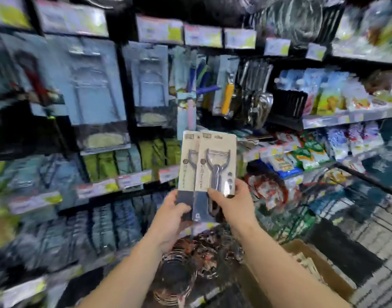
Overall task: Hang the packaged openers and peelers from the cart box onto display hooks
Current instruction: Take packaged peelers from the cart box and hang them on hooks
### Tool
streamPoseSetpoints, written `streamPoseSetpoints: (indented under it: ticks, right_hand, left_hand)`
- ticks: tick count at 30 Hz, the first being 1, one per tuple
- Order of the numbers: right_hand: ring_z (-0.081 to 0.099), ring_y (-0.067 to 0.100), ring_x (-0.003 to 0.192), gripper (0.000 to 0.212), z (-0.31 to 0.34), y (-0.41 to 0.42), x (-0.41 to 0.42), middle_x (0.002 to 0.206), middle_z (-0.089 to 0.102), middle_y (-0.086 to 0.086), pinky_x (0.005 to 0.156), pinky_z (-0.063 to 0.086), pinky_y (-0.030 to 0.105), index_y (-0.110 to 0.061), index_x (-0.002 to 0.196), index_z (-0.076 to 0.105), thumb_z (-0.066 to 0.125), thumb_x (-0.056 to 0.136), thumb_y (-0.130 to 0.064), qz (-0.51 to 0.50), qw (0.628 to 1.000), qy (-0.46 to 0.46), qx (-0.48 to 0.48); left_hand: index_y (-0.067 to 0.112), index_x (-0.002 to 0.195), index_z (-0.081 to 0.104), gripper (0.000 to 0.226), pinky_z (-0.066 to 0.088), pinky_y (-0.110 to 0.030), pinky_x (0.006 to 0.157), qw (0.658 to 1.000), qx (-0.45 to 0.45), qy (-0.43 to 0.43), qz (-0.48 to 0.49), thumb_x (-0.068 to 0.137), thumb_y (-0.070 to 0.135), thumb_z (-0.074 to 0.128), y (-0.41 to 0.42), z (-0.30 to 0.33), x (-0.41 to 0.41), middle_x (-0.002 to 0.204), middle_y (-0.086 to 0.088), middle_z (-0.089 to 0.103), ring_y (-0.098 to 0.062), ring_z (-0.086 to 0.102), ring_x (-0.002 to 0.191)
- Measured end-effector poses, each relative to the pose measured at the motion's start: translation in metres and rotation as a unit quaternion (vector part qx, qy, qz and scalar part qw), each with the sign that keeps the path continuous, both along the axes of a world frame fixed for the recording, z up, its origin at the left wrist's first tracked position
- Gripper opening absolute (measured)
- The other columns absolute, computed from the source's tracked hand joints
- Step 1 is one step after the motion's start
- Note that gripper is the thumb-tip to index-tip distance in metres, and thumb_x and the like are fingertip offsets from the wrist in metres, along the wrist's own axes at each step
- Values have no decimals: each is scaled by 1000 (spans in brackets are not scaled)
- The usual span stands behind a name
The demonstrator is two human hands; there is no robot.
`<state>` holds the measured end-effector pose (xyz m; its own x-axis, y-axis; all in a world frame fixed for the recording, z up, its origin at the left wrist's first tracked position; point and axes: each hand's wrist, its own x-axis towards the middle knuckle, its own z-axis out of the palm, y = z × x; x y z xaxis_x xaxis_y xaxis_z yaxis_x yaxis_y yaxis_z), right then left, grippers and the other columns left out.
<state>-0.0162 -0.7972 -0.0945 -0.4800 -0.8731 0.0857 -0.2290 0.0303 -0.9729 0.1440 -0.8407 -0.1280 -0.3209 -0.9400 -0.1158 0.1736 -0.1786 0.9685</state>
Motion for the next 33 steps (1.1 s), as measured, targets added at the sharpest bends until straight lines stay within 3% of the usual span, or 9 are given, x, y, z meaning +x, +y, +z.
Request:
streamPoseSetpoints:
  ticks: [5, 8, 10, 12, 16, 20, 25, 29, 33]
  right_hand:
    - [55, -24, 81, 44, 47, -31, 150, 94, 53, -32, 68, 46, 8, -45, 95, 47, 83, 73, -35, 105, 991, 25, -79]
    - [62, -7, 96, 53, 66, -46, 248, 107, 64, -18, 87, 53, 25, -31, 115, 51, 84, 74, -30, 168, 979, 18, -114]
    - [58, -19, 91, 59, 75, -55, 318, 105, 60, -23, 78, 46, 5, -29, 119, 45, 84, 74, -30, 193, 971, 18, -142]
    - [58, -17, 87, 63, 82, -63, 387, 104, 60, -24, 69, 44, 4, -33, 120, 42, 84, 73, -30, 215, 963, 18, -161]
    - [60, 8, 106, 66, 91, -70, 501, 115, 60, -14, 89, 50, 28, -30, 126, 45, 84, 72, -31, 268, 948, 11, -169]
    - [61, -4, 95, 54, 100, -76, 562, 102, 61, -23, 81, 50, 15, -45, 102, 45, 86, 70, -30, 269, 946, 12, -178]
    - [59, 0, 98, 65, 112, -90, 603, 111, 61, -18, 80, 48, 18, -37, 122, 42, 83, 71, -36, 291, 942, 24, -167]
    - [60, -11, 88, 63, 124, -101, 623, 103, 62, -26, 69, 46, 9, -43, 118, 41, 83, 71, -37, 290, 941, 12, -177]
    - [56, -11, 94, 64, 142, -109, 635, 107, 56, -30, 65, 42, 8, -48, 117, 36, 82, 72, -40, 289, 938, 23, -190]
  left_hand:
    - [21, 127, 60, 64, 52, -53, 97, 983, -84, -18, 165, 70, 41, 82, 13, 54, 143, 124, -2, 70, -24, 66, 112]
    - [17, 116, 65, 55, 53, -52, 95, 960, -119, -44, 251, 68, 34, 87, 13, 75, 238, 114, -6, 74, -25, 70, 105]
    - [13, 115, 64, 55, 53, -52, 96, 945, -131, -55, 295, 68, 30, 88, 12, 85, 305, 112, -8, 74, -27, 70, 106]
    - [13, 109, 67, 41, 60, -33, 83, 927, -156, -82, 332, 73, 20, 86, 9, 94, 374, 97, 0, 78, -14, 74, 90]
    - [14, 95, 72, 26, 44, -3, 51, 902, -194, -139, 361, 73, 16, 85, 11, 105, 493, 70, 20, 75, 11, 67, 64]
    - [21, 101, 69, 32, 58, -23, 72, 919, -164, -120, 336, 73, 18, 85, 5, 113, 557, 92, 6, 79, -6, 74, 83]
    - [24, 109, 66, 59, 51, -55, 96, 931, -94, -8, 353, 70, 67, 71, -10, 119, 590, 109, -3, 75, -28, 68, 106]
    - [24, 95, 61, 21, 55, -39, 70, 902, -80, 44, 422, 98, 43, 53, -14, 115, 615, 85, 3, 79, -19, 76, 79]
    - [14, 89, 63, 22, 55, -35, 60, 869, -103, 32, 483, 99, 32, 55, -16, 119, 639, 76, -2, 77, -18, 74, 63]
